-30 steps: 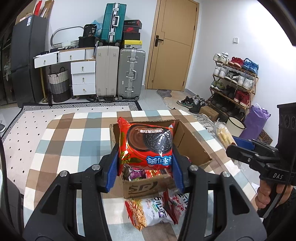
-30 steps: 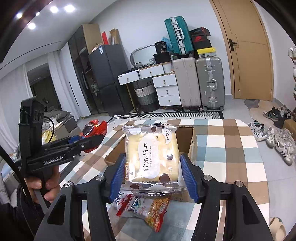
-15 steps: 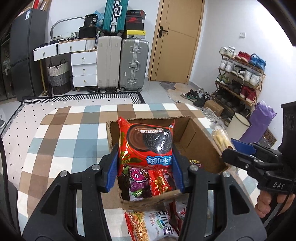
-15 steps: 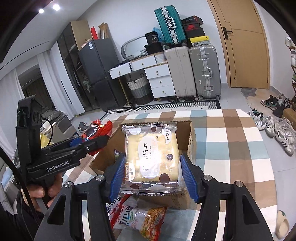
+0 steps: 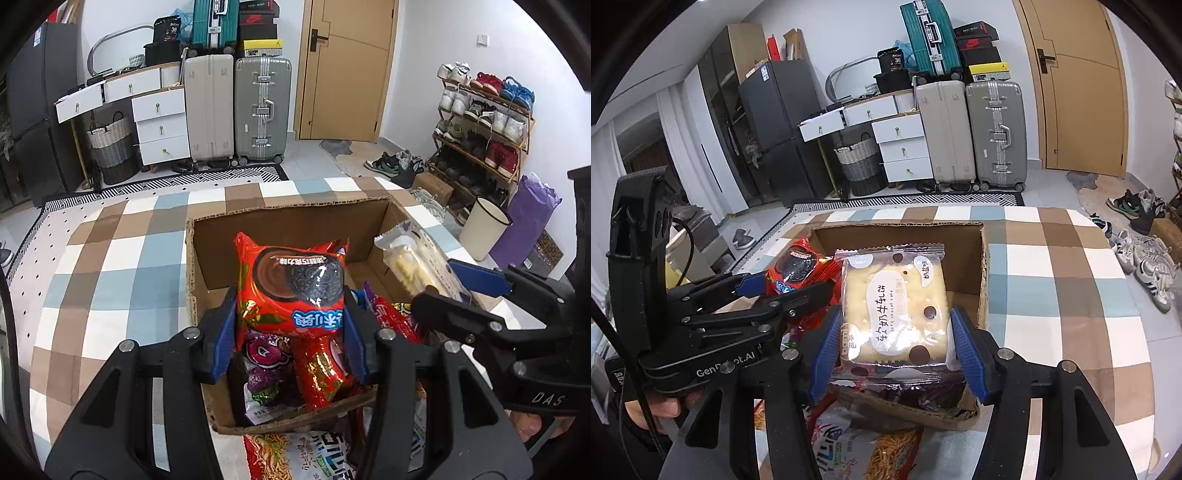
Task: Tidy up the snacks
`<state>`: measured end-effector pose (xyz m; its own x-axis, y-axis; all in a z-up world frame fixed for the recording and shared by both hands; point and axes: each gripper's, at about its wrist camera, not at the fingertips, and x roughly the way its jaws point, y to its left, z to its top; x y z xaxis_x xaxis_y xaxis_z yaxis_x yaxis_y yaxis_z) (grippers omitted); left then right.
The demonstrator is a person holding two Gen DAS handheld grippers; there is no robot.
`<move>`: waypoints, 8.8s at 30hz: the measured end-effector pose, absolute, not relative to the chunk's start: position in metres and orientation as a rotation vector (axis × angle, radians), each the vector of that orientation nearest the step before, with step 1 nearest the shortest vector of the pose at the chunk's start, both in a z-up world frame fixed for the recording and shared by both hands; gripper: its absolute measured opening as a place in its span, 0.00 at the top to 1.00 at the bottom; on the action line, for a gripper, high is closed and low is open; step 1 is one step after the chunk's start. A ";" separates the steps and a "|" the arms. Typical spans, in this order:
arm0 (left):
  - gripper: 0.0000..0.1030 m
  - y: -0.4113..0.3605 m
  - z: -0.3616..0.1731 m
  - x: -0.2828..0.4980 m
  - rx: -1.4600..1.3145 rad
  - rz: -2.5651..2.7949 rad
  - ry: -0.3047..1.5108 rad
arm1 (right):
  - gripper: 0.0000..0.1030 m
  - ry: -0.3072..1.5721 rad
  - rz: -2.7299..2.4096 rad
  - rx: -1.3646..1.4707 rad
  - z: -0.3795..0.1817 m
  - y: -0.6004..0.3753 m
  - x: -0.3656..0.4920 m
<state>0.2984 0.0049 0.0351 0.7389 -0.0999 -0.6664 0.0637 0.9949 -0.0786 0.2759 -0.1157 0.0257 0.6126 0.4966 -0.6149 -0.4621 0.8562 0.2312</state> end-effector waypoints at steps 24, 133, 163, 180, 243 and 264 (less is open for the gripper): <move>0.01 0.017 0.058 0.230 -0.060 -0.072 0.699 | 0.00 0.693 0.482 0.047 0.043 -0.169 0.216; 0.47 0.018 -0.039 0.196 -0.241 -0.224 0.958 | 0.38 0.936 0.625 0.291 -0.062 -0.167 0.193; 0.47 0.045 0.077 0.160 -0.212 -0.152 0.721 | 0.38 0.679 0.656 0.321 0.032 -0.198 0.159; 0.47 0.047 0.113 0.193 -0.201 -0.137 0.658 | 0.38 0.622 0.634 0.293 0.066 -0.184 0.187; 0.46 0.030 0.041 0.326 -0.138 -0.110 0.746 | 0.34 0.691 0.512 -0.012 0.013 -0.104 0.285; 0.01 0.032 0.087 0.248 -0.099 -0.094 0.559 | 0.00 0.584 0.519 0.023 0.033 -0.146 0.235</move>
